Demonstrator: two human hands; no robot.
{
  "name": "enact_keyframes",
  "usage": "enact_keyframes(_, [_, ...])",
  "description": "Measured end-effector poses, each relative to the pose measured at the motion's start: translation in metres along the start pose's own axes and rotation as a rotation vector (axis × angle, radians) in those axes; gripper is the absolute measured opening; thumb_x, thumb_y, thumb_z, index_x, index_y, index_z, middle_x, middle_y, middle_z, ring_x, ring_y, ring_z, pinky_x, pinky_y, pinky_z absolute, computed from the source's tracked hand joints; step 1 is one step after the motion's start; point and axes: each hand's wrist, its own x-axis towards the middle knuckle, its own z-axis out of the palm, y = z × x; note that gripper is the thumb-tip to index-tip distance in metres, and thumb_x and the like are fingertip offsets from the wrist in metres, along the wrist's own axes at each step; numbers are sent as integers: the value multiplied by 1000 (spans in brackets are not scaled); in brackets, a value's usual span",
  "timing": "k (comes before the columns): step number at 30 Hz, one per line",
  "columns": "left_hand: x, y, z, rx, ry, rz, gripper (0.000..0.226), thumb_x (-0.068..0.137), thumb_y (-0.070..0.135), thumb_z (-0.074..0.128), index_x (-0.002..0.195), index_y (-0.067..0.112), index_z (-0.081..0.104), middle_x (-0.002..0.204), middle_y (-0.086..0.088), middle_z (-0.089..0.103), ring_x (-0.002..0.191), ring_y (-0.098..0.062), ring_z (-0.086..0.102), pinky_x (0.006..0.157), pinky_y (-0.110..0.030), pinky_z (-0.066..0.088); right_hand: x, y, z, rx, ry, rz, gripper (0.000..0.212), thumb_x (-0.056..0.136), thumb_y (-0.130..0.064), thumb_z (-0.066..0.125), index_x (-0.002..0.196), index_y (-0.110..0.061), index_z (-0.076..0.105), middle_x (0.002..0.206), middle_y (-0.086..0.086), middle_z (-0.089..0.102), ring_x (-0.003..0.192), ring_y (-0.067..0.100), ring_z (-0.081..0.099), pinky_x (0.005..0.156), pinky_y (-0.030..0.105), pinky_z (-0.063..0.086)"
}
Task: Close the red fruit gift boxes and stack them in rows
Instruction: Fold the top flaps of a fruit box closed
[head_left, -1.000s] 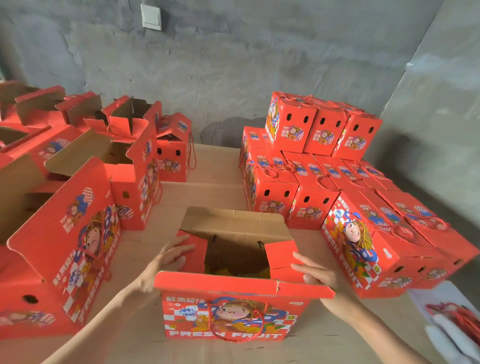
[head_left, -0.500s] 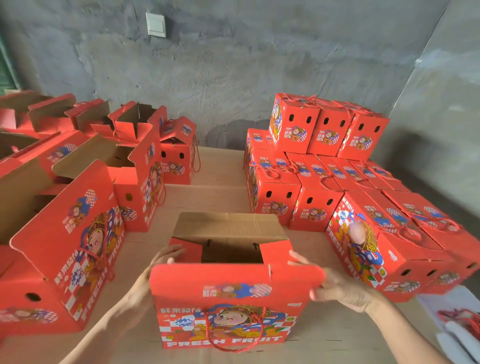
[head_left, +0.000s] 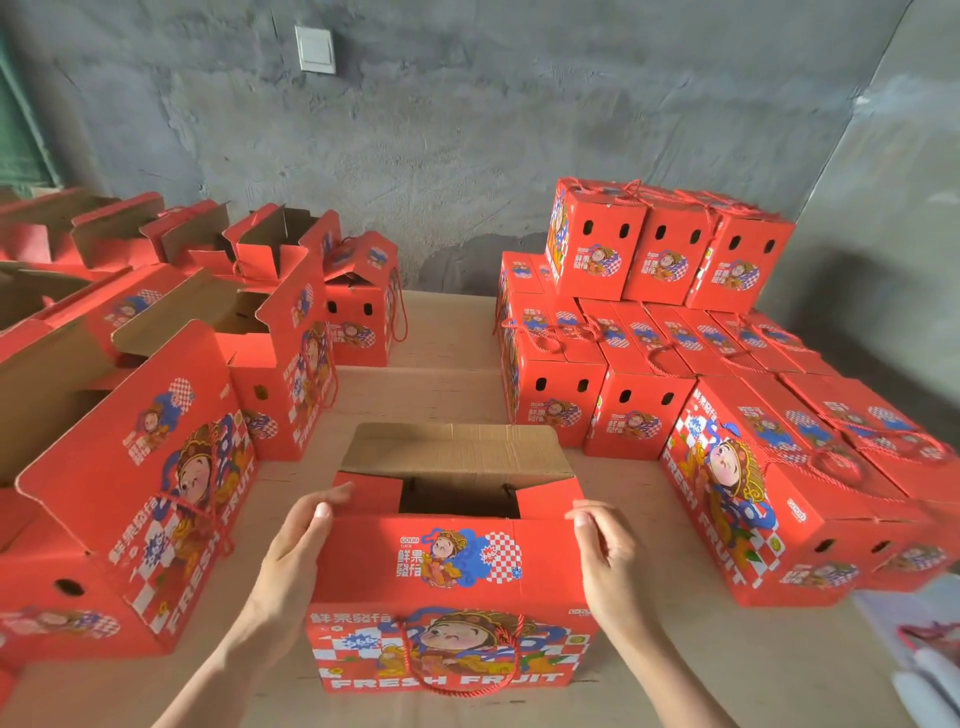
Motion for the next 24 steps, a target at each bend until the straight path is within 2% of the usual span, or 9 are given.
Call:
enact_keyframes(3, [3,-8,0,-3,40,12,28,99,22,41,89,13,66,118,12,65,86,-26,65,70,-41,52,2,3,-2,36,0,23,16,92,0,54,92,-4,69,99,0,67,94,11,62,86,18,44])
enact_keyframes(6, [5,-13,-2,25,79,14,25,98,21,44,99,19,69,106,-1,70,75,-23,65,61,-34,54,2,4,-2,54,-10,39,16,93,-1,52,92,-4,68,98,-2,67,93,7,61,83,7,41])
enact_keyframes(9, [7,-16,-3,98,102,39,21,96,25,49,108,26,67,107,-5,69,80,-22,67,64,-37,56,6,10,-1,88,-36,66,13,92,-4,54,95,-6,67,95,-2,66,90,4,60,80,5,41])
enact_keyframes(11, [8,-17,-3,204,134,60,19,93,30,54,92,19,70,122,2,62,92,-24,66,70,-45,57,12,17,0,112,-83,89,9,90,-1,58,90,-6,66,93,0,64,84,4,59,76,11,43])
enact_keyframes(13, [8,-14,-3,336,193,87,26,90,32,58,75,14,68,130,4,54,105,-25,60,79,-51,54,19,21,0,113,-131,100,15,86,2,61,77,-9,63,89,-3,59,81,-3,56,68,11,41])
enact_keyframes(17, [11,-13,-3,360,222,68,18,89,22,63,71,21,67,124,-3,58,97,-31,63,79,-56,53,24,29,5,62,-152,86,26,82,5,64,61,-9,59,88,-11,51,82,-6,53,67,12,38])
enact_keyframes(20, [11,-13,-3,307,231,30,16,88,14,65,77,27,68,120,-7,61,96,-34,63,79,-56,54,21,29,6,84,-125,90,26,79,7,66,67,-14,58,88,-9,53,78,6,56,67,11,39])
enact_keyframes(22, [10,-13,-3,268,210,23,17,89,12,63,87,29,63,114,-10,63,97,-33,64,80,-56,53,18,27,5,116,-108,112,32,78,8,66,79,-22,54,86,-5,55,74,10,54,67,8,39])
enact_keyframes(24, [11,-11,-3,252,182,13,18,90,11,61,95,28,57,113,-9,62,99,-32,63,81,-55,53,18,24,5,143,-110,150,34,79,7,65,90,-22,50,89,-2,55,76,14,52,68,5,39])
